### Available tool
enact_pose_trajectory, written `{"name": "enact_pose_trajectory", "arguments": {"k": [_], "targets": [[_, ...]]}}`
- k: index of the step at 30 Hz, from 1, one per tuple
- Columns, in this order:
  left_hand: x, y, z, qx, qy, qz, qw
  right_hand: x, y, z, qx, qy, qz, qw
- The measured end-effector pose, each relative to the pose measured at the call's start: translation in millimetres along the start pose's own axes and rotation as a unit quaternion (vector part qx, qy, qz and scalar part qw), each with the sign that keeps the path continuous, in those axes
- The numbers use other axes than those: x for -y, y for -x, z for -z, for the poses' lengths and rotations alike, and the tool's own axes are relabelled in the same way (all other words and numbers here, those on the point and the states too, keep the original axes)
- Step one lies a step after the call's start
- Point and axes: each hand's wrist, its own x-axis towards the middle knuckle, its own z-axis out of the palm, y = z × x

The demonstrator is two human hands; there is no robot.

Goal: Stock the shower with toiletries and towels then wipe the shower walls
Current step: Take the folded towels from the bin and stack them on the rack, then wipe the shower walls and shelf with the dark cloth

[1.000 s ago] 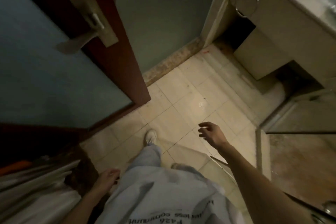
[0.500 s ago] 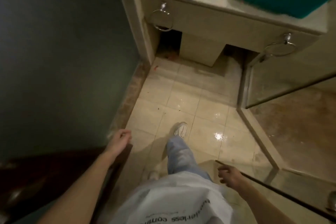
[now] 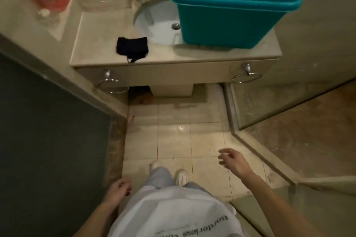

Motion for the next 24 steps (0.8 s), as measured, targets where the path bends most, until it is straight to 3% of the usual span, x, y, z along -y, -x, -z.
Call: {"name": "enact_pose_trajectory", "arguments": {"k": [7, 9, 11, 14, 19, 24], "targets": [[-142.2, -81.7, -8.4, 0.022, -0.007, -0.011, 1.0, 141.4, -66.5, 47.2, -0.087, -0.146, 0.094, 0.981], [-195.6, -106.0, -10.5, 0.027, -0.023, -0.055, 0.998, 184.4, -81.5, 67.0, -0.14, -0.162, 0.138, 0.967], [-266.7, -99.2, -14.2, 0.022, -0.029, -0.151, 0.988, 228.3, -83.7, 91.0, -0.212, -0.169, 0.187, 0.944], [-385.9, -68.1, -16.8, 0.004, 0.003, -0.317, 0.948, 291.1, -84.1, 134.9, -0.302, -0.144, 0.289, 0.897], [-545.3, -9.5, -22.0, -0.074, 0.109, -0.494, 0.86, 373.6, -115.5, 205.2, -0.381, -0.104, 0.391, 0.831], [-648.3, 23.7, -45.2, -0.108, 0.113, -0.593, 0.79, 433.4, -178.6, 268.8, -0.318, -0.014, 0.411, 0.854]]}}
